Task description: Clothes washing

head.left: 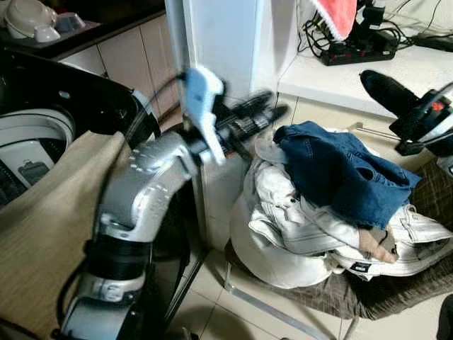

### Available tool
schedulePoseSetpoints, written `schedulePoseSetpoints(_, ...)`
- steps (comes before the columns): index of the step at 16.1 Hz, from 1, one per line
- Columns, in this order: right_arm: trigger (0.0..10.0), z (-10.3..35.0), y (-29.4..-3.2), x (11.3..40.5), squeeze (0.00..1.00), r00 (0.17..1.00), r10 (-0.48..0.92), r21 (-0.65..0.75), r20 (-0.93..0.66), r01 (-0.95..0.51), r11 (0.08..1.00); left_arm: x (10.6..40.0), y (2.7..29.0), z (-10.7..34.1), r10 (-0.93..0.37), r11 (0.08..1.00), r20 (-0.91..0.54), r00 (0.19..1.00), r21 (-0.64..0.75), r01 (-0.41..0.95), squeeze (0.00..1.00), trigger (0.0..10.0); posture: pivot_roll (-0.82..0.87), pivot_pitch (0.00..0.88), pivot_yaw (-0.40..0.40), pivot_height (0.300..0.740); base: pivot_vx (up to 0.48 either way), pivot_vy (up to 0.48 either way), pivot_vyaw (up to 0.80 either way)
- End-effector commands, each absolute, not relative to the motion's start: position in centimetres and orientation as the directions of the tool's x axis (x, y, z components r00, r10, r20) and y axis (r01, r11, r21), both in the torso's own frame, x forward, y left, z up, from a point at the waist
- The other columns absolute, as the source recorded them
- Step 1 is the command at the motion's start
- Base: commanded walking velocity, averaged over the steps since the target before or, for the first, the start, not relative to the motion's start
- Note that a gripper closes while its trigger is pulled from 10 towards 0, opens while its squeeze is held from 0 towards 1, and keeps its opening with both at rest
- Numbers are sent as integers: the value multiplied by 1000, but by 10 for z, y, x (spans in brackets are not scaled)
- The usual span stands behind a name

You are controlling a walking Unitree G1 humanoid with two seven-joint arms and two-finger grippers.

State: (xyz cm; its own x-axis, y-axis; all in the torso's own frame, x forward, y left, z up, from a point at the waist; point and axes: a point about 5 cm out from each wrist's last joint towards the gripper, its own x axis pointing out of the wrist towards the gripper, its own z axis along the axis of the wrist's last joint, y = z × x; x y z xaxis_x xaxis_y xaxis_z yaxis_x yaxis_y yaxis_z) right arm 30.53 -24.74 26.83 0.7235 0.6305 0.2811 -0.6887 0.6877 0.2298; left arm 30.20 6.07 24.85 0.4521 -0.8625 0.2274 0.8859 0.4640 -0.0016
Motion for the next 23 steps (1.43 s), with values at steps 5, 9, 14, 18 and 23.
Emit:
schedulePoseSetpoints(5, 10000, 228, -266, 318, 1000, 922, 335, -34, -194, -348, 937, 302, 63, 224, -876, 482, 56, 479, 80, 873, 0, 10000, -147, 0, 37, 740, 0, 0, 0)
schedulePoseSetpoints(9, 10000, 212, -262, 327, 1000, 913, 324, -7, -247, -336, 942, 301, 80, 209, -865, 490, -59, 498, 110, 865, 0, 10000, -132, 0, 35, 740, 0, 0, 0)
schedulePoseSetpoints(14, 10000, 192, -255, 353, 1000, 893, 290, -37, -345, -321, 946, 297, 92, 206, -858, 491, -107, 503, 123, 863, 0, 10000, -98, 0, 25, 740, 0, 0, 0)
schedulePoseSetpoints(18, 10000, 196, -241, 369, 1000, 885, 325, -16, -333, -350, 937, 297, 99, 206, -845, 505, -125, 520, 135, 853, 0, 10000, -82, 0, 20, 740, 0, 0, 0)
schedulePoseSetpoints(23, 10000, 196, -230, 378, 1000, 866, 346, -15, -361, -376, 926, 294, 99, 205, -857, 478, -149, 493, 127, 869, 0, 10000, -81, 0, 23, 740, 0, 0, 0)
